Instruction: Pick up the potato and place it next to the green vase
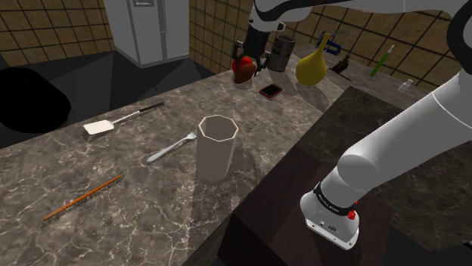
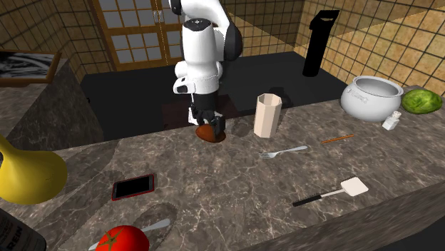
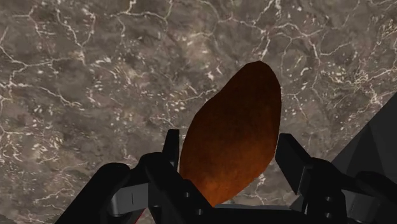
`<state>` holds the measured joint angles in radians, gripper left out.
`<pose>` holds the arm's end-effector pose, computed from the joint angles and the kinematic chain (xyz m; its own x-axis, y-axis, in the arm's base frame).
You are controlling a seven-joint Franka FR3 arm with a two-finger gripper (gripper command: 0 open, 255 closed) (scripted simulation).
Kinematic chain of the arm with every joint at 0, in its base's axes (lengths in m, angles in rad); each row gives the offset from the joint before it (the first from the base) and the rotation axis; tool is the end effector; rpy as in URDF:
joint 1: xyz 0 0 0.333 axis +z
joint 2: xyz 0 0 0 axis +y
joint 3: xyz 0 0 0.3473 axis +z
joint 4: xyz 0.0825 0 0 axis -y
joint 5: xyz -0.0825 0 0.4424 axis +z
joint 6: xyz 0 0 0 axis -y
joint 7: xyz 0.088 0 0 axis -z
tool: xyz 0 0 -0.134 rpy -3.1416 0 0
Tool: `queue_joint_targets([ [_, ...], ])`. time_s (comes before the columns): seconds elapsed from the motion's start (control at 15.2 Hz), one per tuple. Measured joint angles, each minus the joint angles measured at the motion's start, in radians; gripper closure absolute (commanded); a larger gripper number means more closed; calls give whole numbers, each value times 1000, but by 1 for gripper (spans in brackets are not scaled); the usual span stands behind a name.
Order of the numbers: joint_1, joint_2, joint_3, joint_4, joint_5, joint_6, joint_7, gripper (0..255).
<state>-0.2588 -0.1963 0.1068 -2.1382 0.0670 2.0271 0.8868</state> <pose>0.5494 -0.0767 0.4796 0.4819 -0.8760 0.0206 -0.8716 -0.4816 -0.0911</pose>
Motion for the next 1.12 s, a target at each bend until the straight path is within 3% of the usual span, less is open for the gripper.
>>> queue_joint_targets([
  [1.12,-2,-10,-4,220,-4,-230,9,255],
])
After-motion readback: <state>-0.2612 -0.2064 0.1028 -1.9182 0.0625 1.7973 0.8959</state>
